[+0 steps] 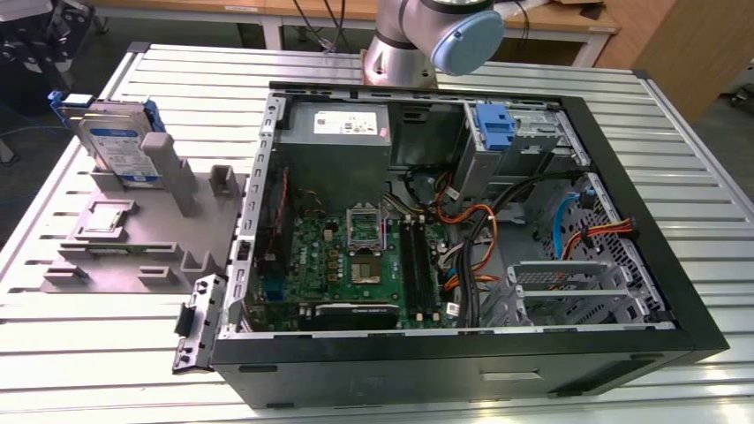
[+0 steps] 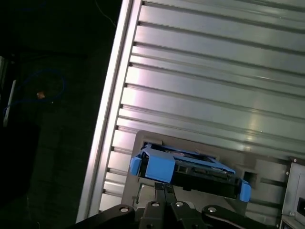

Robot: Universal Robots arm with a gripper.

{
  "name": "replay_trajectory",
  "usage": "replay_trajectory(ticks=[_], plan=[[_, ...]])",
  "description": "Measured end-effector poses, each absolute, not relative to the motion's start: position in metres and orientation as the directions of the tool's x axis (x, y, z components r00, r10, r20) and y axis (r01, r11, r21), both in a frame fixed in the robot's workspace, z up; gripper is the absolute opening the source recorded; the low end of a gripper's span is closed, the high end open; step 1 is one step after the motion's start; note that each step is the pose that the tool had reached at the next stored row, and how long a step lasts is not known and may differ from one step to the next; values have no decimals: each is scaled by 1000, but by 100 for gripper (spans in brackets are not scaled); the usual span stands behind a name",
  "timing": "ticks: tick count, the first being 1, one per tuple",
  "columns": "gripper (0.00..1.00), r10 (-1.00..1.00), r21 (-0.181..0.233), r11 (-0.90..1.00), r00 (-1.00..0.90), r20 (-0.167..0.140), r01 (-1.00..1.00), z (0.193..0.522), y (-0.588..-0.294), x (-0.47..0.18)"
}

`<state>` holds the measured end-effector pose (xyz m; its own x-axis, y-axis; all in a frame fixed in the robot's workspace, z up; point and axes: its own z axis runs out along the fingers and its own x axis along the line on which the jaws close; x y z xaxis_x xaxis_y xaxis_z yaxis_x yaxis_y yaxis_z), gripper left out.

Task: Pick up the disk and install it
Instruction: 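Pick up the disk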

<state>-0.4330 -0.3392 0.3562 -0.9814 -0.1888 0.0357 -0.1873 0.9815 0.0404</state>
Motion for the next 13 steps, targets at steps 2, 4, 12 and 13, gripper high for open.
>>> replay_trajectory(ticks=[2, 4, 12, 13], plan=[[10, -223, 40, 974, -974, 36, -221, 356, -339, -433], [10, -257, 40, 966, -966, 36, -256, 356, -339, -433], [10, -394, 40, 919, -918, 36, -392, 356, -339, -433], [10, -410, 40, 912, -911, 36, -409, 356, -339, -433]])
